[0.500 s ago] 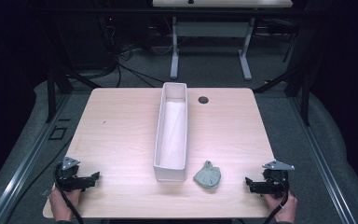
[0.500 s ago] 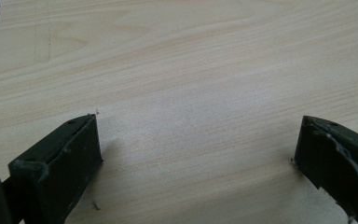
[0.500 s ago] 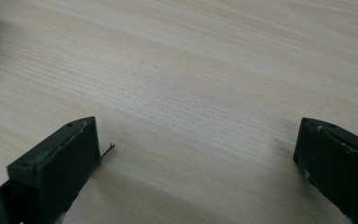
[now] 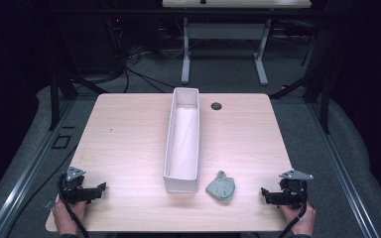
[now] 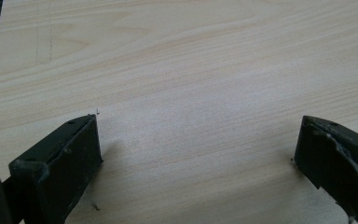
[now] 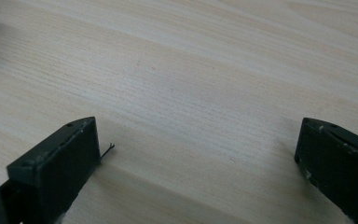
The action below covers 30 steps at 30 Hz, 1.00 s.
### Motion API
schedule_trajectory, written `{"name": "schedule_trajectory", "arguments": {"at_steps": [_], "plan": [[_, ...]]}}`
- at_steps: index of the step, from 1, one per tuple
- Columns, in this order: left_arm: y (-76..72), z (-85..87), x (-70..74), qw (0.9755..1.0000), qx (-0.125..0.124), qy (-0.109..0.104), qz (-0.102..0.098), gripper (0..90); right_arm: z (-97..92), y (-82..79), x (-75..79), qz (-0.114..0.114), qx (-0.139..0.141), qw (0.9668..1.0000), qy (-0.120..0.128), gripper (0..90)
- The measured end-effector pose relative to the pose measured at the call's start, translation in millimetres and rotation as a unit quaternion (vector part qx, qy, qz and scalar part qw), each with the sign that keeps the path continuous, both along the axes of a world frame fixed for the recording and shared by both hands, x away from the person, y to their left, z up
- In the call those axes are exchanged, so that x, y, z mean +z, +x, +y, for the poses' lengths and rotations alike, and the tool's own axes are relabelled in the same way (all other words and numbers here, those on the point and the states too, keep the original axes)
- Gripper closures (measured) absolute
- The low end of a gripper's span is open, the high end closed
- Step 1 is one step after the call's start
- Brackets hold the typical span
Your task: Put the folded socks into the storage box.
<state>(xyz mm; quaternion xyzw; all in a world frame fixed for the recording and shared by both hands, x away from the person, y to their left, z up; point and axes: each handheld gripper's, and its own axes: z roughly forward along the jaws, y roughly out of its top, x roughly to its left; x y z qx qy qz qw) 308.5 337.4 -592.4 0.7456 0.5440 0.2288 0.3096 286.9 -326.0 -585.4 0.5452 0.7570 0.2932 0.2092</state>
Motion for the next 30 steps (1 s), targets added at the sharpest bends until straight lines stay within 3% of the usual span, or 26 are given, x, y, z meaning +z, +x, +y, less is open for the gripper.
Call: {"name": "schedule_trajectory", "arguments": {"at_steps": [3, 8, 9, 10, 12, 14, 19, 20, 21, 23, 30], "plan": [[-0.3, -0.5, -0.2, 1.0000, 0.001, 0.000, -0.003, 0.7, -1.3, 0.2, 0.8, 0.002, -0.003, 1.0000, 0.009, 0.0], [0.3, 0.3, -0.3, 1.0000, 0.001, -0.004, 0.000, 0.7, -1.3, -2.1, 7.9, 0.008, 0.007, 0.9987, 0.051, 1.0], [0.3, 0.3, -0.3, 1.0000, 0.001, -0.004, 0.000, 0.7, 0.8, -3.2, 10.7, 0.007, 0.010, 0.9986, 0.051, 1.2], [0.3, 0.3, -0.3, 1.0000, 0.001, -0.004, 0.000, 0.7, 4.6, -4.7, 13.9, 0.002, -0.001, 0.9994, 0.035, 1.3], [0.3, 0.3, -0.3, 1.0000, 0.001, -0.004, 0.000, 0.7, 8.4, -6.3, 20.2, 0.003, 0.023, 0.9985, 0.049, 1.3], [0.3, 0.3, -0.3, 1.0000, 0.001, -0.004, 0.000, 0.7, 14.8, -8.6, 26.8, -0.004, 0.019, 0.9992, 0.035, 1.4], [0.2, 0.4, -0.2, 1.0000, 0.000, -0.003, 0.000, 0.8, 26.1, -10.8, 41.9, -0.002, 0.051, 0.9976, 0.045, 1.3], [0.2, 0.3, -0.2, 1.0000, 0.000, -0.003, 0.000, 0.8, 30.1, -11.9, 45.3, -0.006, 0.039, 0.9990, 0.023, 1.3], [0.2, 0.4, -0.2, 1.0000, 0.000, -0.003, 0.000, 0.8, 31.7, -11.2, 46.8, -0.006, 0.061, 0.9972, 0.044, 1.3], [0.0, 0.2, -0.2, 1.0000, 0.000, -0.003, 0.000, 0.9, 39.1, -12.0, 52.0, -0.005, 0.061, 0.9977, 0.028, 1.2], [0.0, 0.3, -0.2, 1.0000, 0.000, -0.004, 0.000, 1.1, 62.3, -11.3, 63.6, 0.010, 0.101, 0.9945, 0.025, 0.0]]}}
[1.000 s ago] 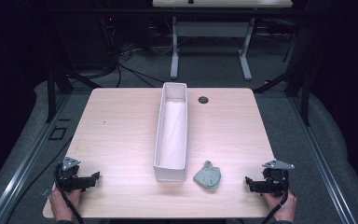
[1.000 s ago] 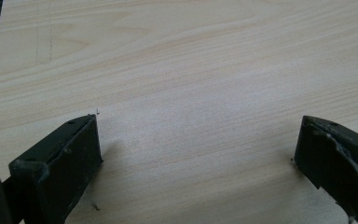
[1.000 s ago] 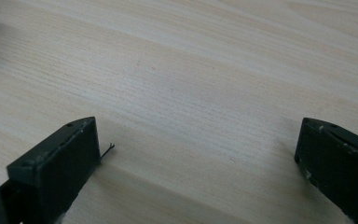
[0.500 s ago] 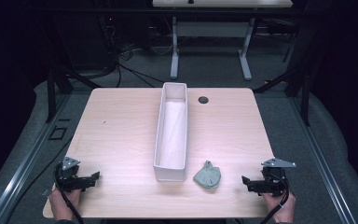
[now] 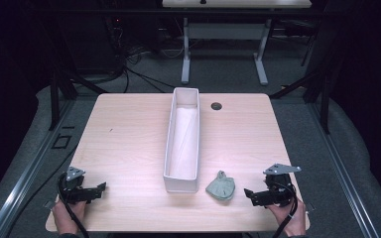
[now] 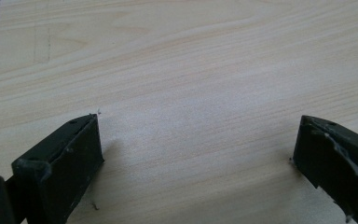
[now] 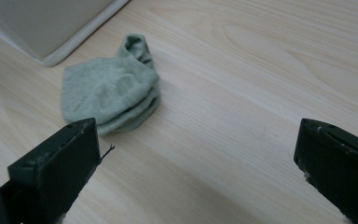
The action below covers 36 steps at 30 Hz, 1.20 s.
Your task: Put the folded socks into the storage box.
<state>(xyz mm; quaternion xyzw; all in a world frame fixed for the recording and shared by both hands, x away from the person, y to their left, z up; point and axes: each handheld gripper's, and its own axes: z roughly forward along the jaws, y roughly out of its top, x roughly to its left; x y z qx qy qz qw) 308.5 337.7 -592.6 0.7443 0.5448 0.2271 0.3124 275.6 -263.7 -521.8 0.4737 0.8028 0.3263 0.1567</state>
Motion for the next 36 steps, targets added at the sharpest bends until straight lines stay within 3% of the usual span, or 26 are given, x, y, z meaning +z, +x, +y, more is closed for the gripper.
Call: {"name": "schedule_trajectory", "arguments": {"at_steps": [12, 14, 16, 17, 19, 24, 29, 36], "plan": [[0.0, 0.0, 0.0, 1.0000, 0.000, 0.000, 0.000, 1.2, 31.9, 4.8, 8.0, 0.011, 0.058, 0.9983, -0.001, 0.0], [0.0, 0.0, 0.1, 1.0000, 0.000, 0.000, 0.000, 1.2, 37.1, 5.0, 8.5, 0.011, 0.058, 0.9981, -0.016, 0.0], [0.0, 0.0, 0.0, 1.0000, 0.000, 0.000, 0.000, 1.2, 41.7, 6.4, 7.0, 0.013, 0.076, 0.9970, -0.001, 0.0], [0.0, 0.0, 0.0, 1.0000, 0.000, 0.000, 0.000, 1.2, 45.6, 5.9, 7.3, 0.009, 0.070, 0.9973, -0.019, 0.3], [0.0, 0.0, 0.1, 1.0000, 0.000, 0.000, 0.000, 1.2, 51.7, 6.8, 5.8, 0.012, 0.084, 0.9963, -0.012, 3.1], [0.0, 0.0, 0.0, 1.0000, 0.000, 0.000, 0.000, 1.2, 67.5, 10.2, 2.3, 0.013, 0.107, 0.9940, -0.018, 9.3], [0.0, 0.1, 0.0, 1.0000, 0.000, 0.000, 0.000, 1.2, 81.0, 16.5, -5.8, 0.028, 0.124, 0.9915, -0.028, 14.9], [0.0, 0.0, 0.1, 1.0000, 0.000, 0.000, 0.000, 1.2, 91.4, 25.0, -24.9, 0.051, 0.118, 0.9901, -0.057, 26.4]]}}
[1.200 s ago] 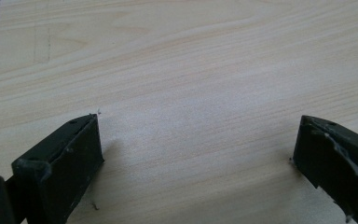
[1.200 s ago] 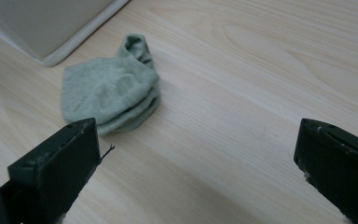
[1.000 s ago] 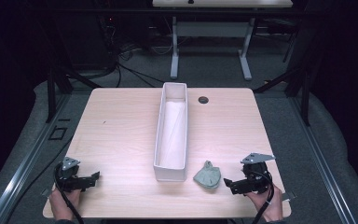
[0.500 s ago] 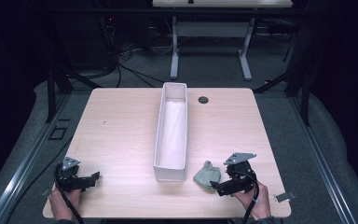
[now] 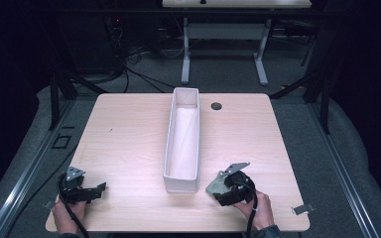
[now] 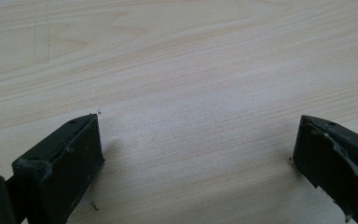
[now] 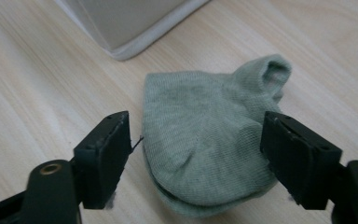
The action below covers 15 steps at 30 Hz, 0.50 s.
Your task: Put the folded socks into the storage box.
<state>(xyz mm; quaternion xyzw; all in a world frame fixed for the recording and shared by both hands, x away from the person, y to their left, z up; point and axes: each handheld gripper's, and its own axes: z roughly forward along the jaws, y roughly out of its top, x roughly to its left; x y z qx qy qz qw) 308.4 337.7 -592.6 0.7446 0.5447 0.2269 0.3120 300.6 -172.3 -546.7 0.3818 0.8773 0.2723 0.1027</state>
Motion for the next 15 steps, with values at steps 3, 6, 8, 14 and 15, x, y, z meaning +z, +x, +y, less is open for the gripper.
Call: {"name": "schedule_trajectory", "arguments": {"at_steps": [3, 6, 8, 14, 15], "plan": [[0.0, 0.0, 0.0, 1.0000, 0.000, 0.000, 0.000, 1.2, 1.2, 0.8, -5.7, 0.003, -0.011, 0.9998, -0.017, 30.4], [0.0, 0.0, 0.0, 1.0000, 0.000, 0.000, 0.000, 1.2, 2.0, 0.9, -7.8, 0.005, -0.016, 0.9995, -0.025, 33.6], [0.0, 0.0, -0.1, 1.0000, 0.000, 0.000, 0.000, 1.2, 4.0, 0.5, -9.3, 0.000, -0.014, 0.9992, -0.036, 37.0], [0.0, 0.2, -0.1, 1.0000, 0.001, 0.000, 0.000, 1.2, 2.8, 0.2, -10.3, -0.009, -0.020, 0.9989, -0.042, 44.6], [0.1, 0.3, -0.1, 1.0000, 0.001, 0.000, 0.000, 1.2, 2.5, 0.3, -10.4, -0.007, -0.020, 0.9990, -0.039, 45.4]]}}
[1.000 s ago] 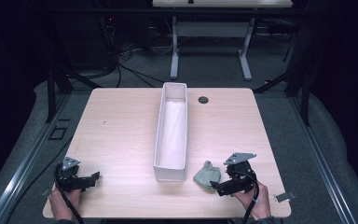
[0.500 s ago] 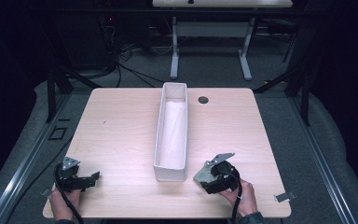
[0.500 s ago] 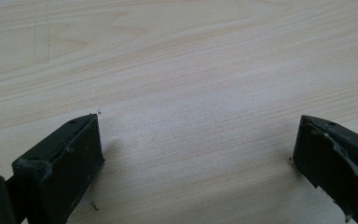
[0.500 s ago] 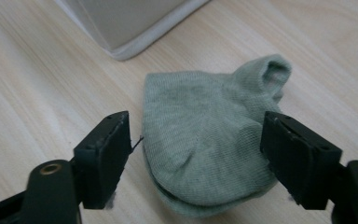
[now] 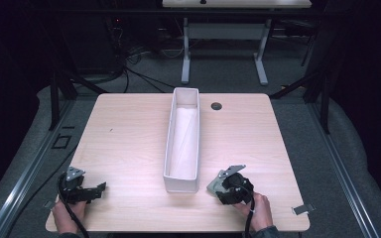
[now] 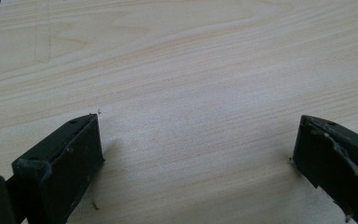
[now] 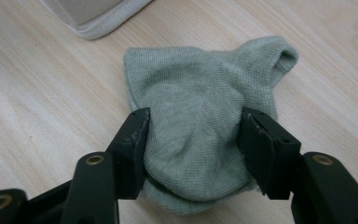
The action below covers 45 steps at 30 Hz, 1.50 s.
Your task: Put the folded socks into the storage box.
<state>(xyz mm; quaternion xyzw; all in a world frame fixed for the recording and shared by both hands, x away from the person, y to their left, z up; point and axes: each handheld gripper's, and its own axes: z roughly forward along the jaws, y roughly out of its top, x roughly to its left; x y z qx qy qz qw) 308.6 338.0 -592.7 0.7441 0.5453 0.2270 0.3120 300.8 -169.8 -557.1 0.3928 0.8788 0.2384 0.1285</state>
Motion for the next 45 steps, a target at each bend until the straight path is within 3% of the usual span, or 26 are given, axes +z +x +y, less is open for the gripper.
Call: {"name": "schedule_trajectory", "arguments": {"at_steps": [9, 16, 22, 23, 26, 36, 45], "plan": [[0.7, -0.1, -0.1, 1.0000, 0.002, -0.001, 0.000, 1.2, -3.5, 3.9, 1.5, 0.002, -0.007, 1.0000, 0.000, 60.7], [0.9, 0.0, -0.1, 1.0000, 0.001, -0.001, -0.001, 1.2, -4.0, 5.9, 1.8, -0.001, -0.009, 1.0000, -0.002, 66.1], [0.5, -0.3, 0.1, 1.0000, 0.001, 0.002, -0.001, 1.2, -7.2, 8.1, 3.0, 0.003, -0.011, 0.9999, 0.009, 67.1], [0.5, -0.3, 0.1, 1.0000, 0.001, 0.001, -0.001, 1.2, -8.0, 9.0, 2.2, 0.009, -0.003, 0.9995, 0.030, 67.1], [0.4, -0.4, 0.2, 1.0000, 0.001, 0.002, -0.002, 1.2, -7.5, 7.9, 5.3, 0.003, -0.018, 0.9998, 0.010, 67.5], [1.4, -0.4, 0.1, 1.0000, 0.000, 0.002, -0.001, 1.2, -13.5, 11.3, 17.2, 0.013, -0.009, 0.9997, 0.021, 68.1], [1.4, -0.9, 0.2, 1.0000, -0.002, 0.003, -0.003, 1.6, -17.9, 15.1, 33.8, 0.010, -0.010, 0.9998, 0.012, 68.0]]}}
